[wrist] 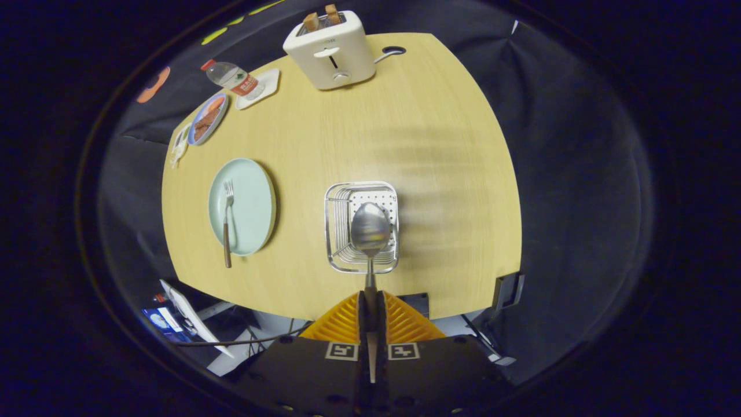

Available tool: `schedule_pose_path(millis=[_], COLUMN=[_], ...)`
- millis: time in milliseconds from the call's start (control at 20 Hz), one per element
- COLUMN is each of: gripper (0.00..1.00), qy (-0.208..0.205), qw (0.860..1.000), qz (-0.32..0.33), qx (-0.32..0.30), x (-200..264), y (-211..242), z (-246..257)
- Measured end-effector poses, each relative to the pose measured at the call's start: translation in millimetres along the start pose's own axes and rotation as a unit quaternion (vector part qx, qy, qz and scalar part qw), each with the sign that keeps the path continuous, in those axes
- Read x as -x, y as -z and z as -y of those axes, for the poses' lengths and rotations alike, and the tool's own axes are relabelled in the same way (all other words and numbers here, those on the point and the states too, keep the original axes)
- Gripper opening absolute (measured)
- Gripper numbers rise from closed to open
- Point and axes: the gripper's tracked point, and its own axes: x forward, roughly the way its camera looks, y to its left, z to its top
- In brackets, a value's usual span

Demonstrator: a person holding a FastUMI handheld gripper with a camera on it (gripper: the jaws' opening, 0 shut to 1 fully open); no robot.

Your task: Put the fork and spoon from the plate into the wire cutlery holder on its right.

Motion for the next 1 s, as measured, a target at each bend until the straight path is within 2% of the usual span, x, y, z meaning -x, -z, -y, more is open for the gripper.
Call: schedule_pose_path(millis=[150,250,350,400,450,600,800,900,1000], gripper=[0.09,0.09,0.15,0.2,0.35,0.63,0.82,0.89,0.9], qy=[0.003,0.0,-0.006,-0.01,-0.011,-0.005,-0.001,-0.009,-0.015], qw=[1.0,1.0,1.0,0.999,0.999,0.993,0.971,0.959,0.945], qz=[0.006,0.014,0.028,0.037,0.051,0.113,0.214,0.255,0.293], qx=[0.001,0.003,0.005,0.007,0.01,0.047,0.105,0.128,0.146], x=[-3,0,4,6,9,23,44,49,49], y=[-5,-8,-11,-13,-16,-26,-38,-39,-36], z=[-2,-4,-9,-13,-16,-28,-68,-99,-131])
